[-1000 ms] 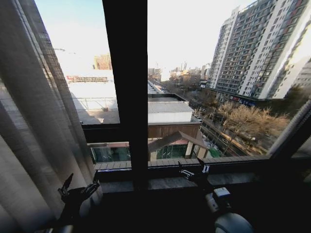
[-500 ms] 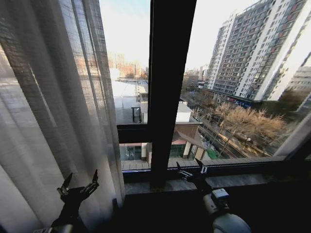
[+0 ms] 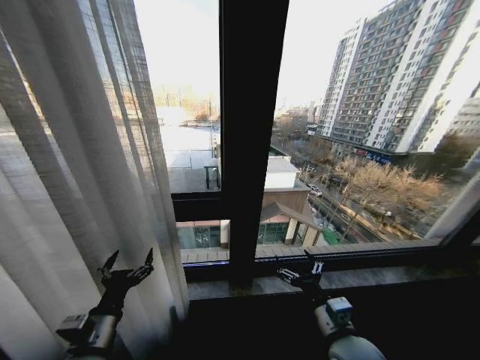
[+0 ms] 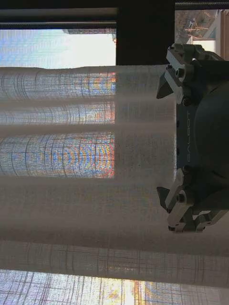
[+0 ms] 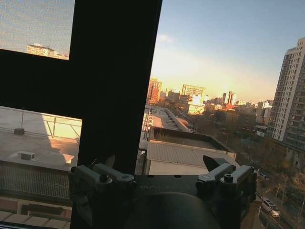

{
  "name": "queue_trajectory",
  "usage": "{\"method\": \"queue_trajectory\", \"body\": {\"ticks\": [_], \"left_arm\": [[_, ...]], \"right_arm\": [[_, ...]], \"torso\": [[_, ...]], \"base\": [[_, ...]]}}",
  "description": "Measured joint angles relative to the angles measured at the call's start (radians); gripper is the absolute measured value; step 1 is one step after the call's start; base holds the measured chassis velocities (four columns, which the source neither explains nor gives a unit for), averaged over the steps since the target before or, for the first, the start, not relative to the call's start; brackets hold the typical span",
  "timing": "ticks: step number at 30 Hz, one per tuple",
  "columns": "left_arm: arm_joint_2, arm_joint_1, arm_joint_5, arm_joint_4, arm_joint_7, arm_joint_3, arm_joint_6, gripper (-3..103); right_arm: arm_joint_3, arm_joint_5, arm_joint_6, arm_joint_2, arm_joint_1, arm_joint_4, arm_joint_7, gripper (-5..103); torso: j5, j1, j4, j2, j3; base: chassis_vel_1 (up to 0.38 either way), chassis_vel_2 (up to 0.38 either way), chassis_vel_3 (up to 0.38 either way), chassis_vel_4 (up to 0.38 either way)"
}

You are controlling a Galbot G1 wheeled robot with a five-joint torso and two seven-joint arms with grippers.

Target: Open the curtains by pulling them apart, changing their state from closed to fully open.

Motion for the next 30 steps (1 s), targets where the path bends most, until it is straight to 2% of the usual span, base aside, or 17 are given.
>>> {"method": "queue_trajectory", "body": {"ticks": [6,8,9,11,15,17,19,20,23,25,29,30], "left_arm": [[0.055,-0.081,-0.035,0.066,0.008,0.027,0.025,100],[0.084,-0.123,-0.049,0.107,0.027,0.047,0.033,102],[0.094,-0.139,-0.053,0.125,0.031,0.054,0.035,98],[0.105,-0.154,-0.058,0.144,0.035,0.061,0.036,98],[0.135,-0.201,-0.075,0.193,0.053,0.083,0.040,77],[0.137,-0.204,-0.077,0.195,0.054,0.085,0.041,77],[0.145,-0.216,-0.086,0.206,0.058,0.093,0.047,66],[0.145,-0.216,-0.086,0.206,0.058,0.093,0.047,66],[0.157,-0.220,-0.097,0.209,0.063,0.096,0.049,50],[0.160,-0.220,-0.100,0.209,0.064,0.095,0.050,50],[0.170,-0.214,-0.109,0.206,0.065,0.087,0.051,28],[0.170,-0.214,-0.109,0.206,0.065,0.087,0.051,28]], "right_arm": [[0.005,-0.006,0.003,0.012,0.012,-0.021,0.000,100],[0.010,-0.008,0.005,0.019,0.023,-0.037,0.000,100],[0.012,-0.010,0.006,0.022,0.027,-0.044,0.001,100],[0.012,-0.011,0.006,0.026,0.030,-0.049,0.001,100],[0.013,-0.019,0.008,0.044,0.035,-0.066,0.001,100],[0.013,-0.020,0.008,0.045,0.035,-0.067,0.002,100],[0.016,-0.024,0.008,0.052,0.036,-0.073,0.003,100],[0.016,-0.024,0.008,0.052,0.036,-0.073,0.003,100],[0.020,-0.026,0.008,0.057,0.039,-0.077,0.005,100],[0.020,-0.026,0.008,0.058,0.039,-0.077,0.005,100],[0.020,-0.026,0.007,0.062,0.041,-0.076,0.019,100],[0.020,-0.026,0.007,0.062,0.041,-0.076,0.019,100]], "torso": [[0.0007,0.000,-0.0002,0.000,0.000],[0.0006,0.000,-0.0001,0.000,0.000],[0.0004,0.000,0.0000,0.000,0.000],[0.0003,0.000,0.0000,0.000,0.000],[0.0002,0.000,-0.0001,0.000,0.000],[0.0002,0.000,-0.0001,0.000,0.000],[0.0005,0.000,-0.0001,0.000,0.000],[0.0005,0.000,-0.0001,0.000,0.000],[0.0005,0.000,0.0000,0.000,0.000],[0.0004,0.000,0.0000,0.000,0.000],[0.0003,0.000,0.0000,0.000,0.000],[0.0003,0.000,0.0000,0.000,0.000]], "base": [[0.000,0.000,0.000,0.000],[0.000,0.000,0.000,0.000],[0.000,0.000,0.000,0.000],[0.000,0.000,0.000,0.000],[0.000,0.000,0.000,0.000],[0.000,0.000,0.000,0.000],[0.000,0.000,0.000,0.000],[0.000,0.000,0.000,0.000],[0.000,0.000,0.000,0.000],[0.000,0.000,0.000,0.000],[0.000,0.000,0.000,0.000],[0.000,0.000,0.000,0.000]]}}
